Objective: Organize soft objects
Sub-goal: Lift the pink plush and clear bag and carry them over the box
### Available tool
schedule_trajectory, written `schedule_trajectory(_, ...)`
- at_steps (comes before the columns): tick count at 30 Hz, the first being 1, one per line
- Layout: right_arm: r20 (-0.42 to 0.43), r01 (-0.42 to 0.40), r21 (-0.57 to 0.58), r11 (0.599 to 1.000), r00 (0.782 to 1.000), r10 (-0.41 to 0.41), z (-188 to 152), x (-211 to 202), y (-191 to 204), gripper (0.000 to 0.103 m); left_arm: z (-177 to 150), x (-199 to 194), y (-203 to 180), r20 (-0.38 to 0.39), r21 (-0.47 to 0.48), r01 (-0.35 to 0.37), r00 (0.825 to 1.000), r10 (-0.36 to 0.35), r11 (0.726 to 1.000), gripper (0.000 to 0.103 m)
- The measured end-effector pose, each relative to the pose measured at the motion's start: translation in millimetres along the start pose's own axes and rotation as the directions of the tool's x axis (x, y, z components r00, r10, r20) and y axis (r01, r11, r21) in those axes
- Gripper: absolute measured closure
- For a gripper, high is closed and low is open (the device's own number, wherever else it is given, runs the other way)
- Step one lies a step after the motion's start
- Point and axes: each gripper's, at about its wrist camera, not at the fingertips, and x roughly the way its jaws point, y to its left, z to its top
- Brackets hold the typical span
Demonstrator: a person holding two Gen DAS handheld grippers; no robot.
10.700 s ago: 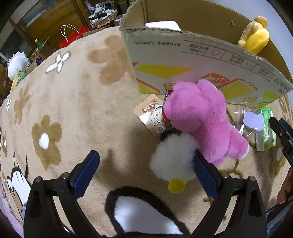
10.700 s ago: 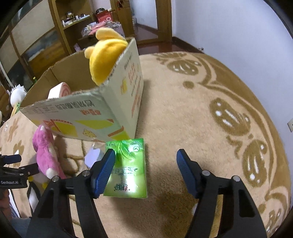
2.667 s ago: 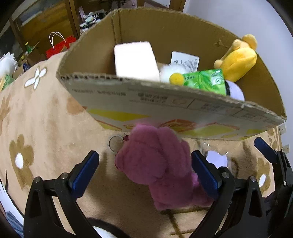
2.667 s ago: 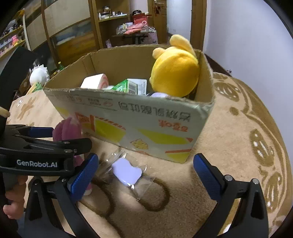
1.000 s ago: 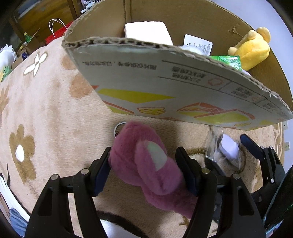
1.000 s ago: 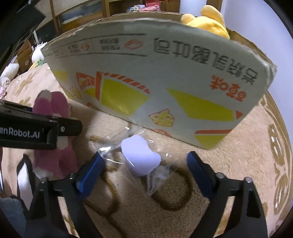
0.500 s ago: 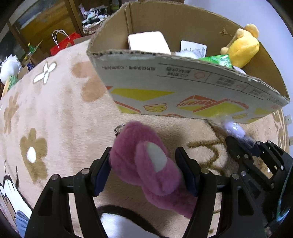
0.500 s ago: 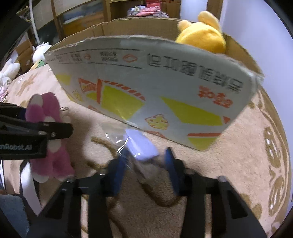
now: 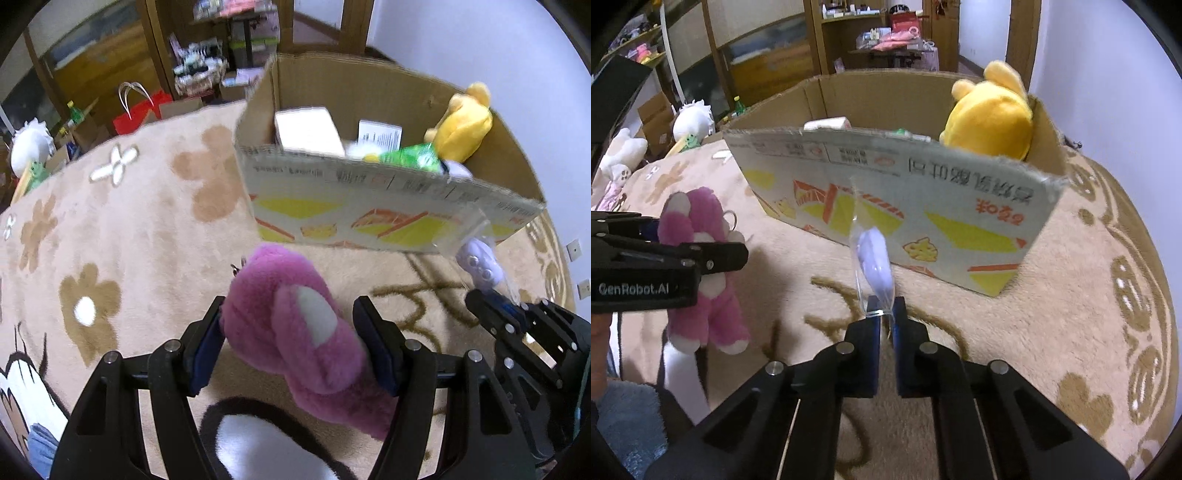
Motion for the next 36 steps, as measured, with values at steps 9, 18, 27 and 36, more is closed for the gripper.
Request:
schedule_trajectory(9,0.120,0.022,0.037,0.999,0.992,-0.027,1.0,-53.9,1.1,0.098,-8.1,-52.8,-3.3,0.196,0.020,-0.021,0.981,0.016,1.000,0.035)
schedule_trajectory(18,0.241,0.072,0.068,0.995,0.967,-0.086,3.5,-94.9,-3.7,0.098,-2.6,-87.4,-1.1,0.388,0.025,-0.095,0.918,0.078,0.995,0.035)
schedule_trajectory(27,0.329,0.114,0.089,0.990,0.935,-0.137,17.2,-105.2,-8.8,0.098,4.1,-100.6,-1.0,0.492,0.004,-0.131,0.863,0.112,0.991,0.035)
schedule_trajectory(36,0.351,0.139,0.102,0.985,0.921,-0.167,29.9,-94.9,-13.2,0.098,19.8,-100.8,-3.2,0.562,-0.018,-0.163,0.815,0.145,0.986,0.035)
